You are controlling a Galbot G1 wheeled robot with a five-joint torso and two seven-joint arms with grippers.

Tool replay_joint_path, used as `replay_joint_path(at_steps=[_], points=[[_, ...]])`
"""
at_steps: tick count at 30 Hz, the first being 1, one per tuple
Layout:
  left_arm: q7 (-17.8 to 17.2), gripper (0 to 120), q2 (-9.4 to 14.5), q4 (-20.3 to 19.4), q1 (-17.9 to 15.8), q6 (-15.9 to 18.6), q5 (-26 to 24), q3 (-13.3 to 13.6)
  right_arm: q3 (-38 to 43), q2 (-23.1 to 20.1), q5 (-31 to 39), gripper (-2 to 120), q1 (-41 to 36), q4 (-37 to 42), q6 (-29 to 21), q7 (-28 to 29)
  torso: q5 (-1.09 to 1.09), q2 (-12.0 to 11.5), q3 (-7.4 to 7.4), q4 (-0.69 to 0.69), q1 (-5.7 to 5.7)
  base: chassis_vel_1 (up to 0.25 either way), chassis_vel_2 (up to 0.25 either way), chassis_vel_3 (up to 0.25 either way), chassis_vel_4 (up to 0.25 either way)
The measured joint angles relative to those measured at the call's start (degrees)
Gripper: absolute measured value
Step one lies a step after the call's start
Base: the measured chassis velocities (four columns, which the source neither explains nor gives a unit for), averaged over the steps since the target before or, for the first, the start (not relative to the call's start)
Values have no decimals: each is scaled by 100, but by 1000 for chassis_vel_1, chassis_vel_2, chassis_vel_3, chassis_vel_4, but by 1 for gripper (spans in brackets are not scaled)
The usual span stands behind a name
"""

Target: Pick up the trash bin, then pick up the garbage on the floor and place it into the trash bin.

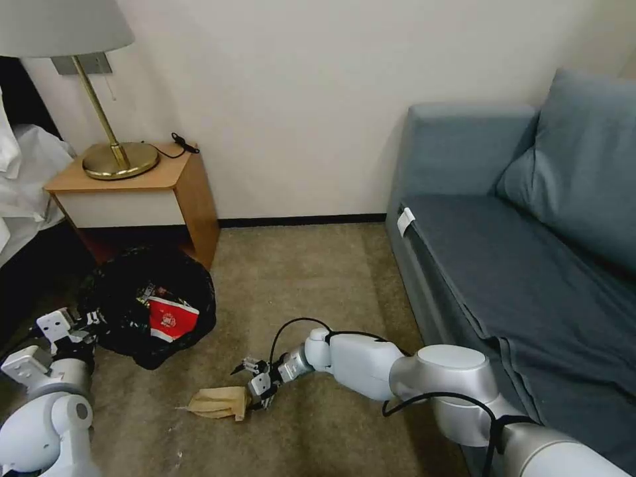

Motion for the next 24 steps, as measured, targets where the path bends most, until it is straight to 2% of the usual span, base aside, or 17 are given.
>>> replay_joint_path(at_steps=[15,17,18,20,24], points=[[-2,4,25,36,-20,0,-1,3,129,-37,-8,100,179,-92,-7,-237,1,0,0,1,0,0,0,0,0],[-5,4,25,39,-38,1,12,21,-14,-343,619,100,279,247,-208,-266,0,0,0,0,0,0,0,0,0],[-5,4,25,39,-38,1,12,21,-14,-343,619,100,279,247,-208,-266,0,0,0,0,0,0,0,0,0],[-5,4,24,43,-52,7,19,26,-294,-585,1293,100,377,653,-562,-180,0,0,0,-3,0,0,0,0,0],[-5,4,24,50,-59,9,30,29,-474,-722,1692,100,484,962,-771,-172,1,0,0,0,0,0,0,0,0]])
